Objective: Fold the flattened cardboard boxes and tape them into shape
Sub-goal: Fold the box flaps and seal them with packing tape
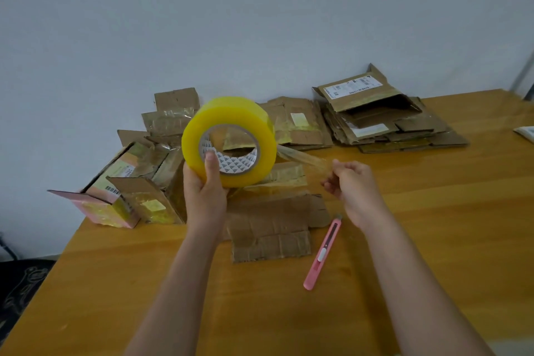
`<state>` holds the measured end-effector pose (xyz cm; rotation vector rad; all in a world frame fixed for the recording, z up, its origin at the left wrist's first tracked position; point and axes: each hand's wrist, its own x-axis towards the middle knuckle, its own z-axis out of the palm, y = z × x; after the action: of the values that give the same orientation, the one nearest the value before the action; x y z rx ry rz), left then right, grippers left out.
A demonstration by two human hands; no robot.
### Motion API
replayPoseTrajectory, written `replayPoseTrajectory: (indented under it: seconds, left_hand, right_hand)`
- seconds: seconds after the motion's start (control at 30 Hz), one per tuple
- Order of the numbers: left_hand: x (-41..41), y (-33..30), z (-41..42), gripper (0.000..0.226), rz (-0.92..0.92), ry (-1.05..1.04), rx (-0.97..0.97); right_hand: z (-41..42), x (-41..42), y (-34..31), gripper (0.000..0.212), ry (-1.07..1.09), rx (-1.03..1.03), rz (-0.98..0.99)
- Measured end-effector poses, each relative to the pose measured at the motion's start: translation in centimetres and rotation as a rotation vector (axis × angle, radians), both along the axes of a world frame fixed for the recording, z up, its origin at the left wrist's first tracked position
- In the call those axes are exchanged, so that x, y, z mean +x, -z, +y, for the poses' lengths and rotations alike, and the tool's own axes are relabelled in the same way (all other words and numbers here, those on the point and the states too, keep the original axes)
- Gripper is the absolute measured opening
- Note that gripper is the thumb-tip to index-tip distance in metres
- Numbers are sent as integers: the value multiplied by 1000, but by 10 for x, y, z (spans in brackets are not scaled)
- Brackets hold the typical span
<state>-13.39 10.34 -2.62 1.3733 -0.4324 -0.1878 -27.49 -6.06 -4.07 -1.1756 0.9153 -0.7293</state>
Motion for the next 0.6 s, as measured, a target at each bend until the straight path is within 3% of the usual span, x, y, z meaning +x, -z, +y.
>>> replayPoseTrajectory:
  seconds: [0.4, 0.6]
  left_hand:
    - [2, 3, 1, 20, 36, -2, -70]
    - [2, 4, 0, 16, 43, -5, -62]
  right_hand:
    - [15, 17, 25, 24, -52, -112, 122]
    - [11, 25, 34, 39, -60, -419, 429]
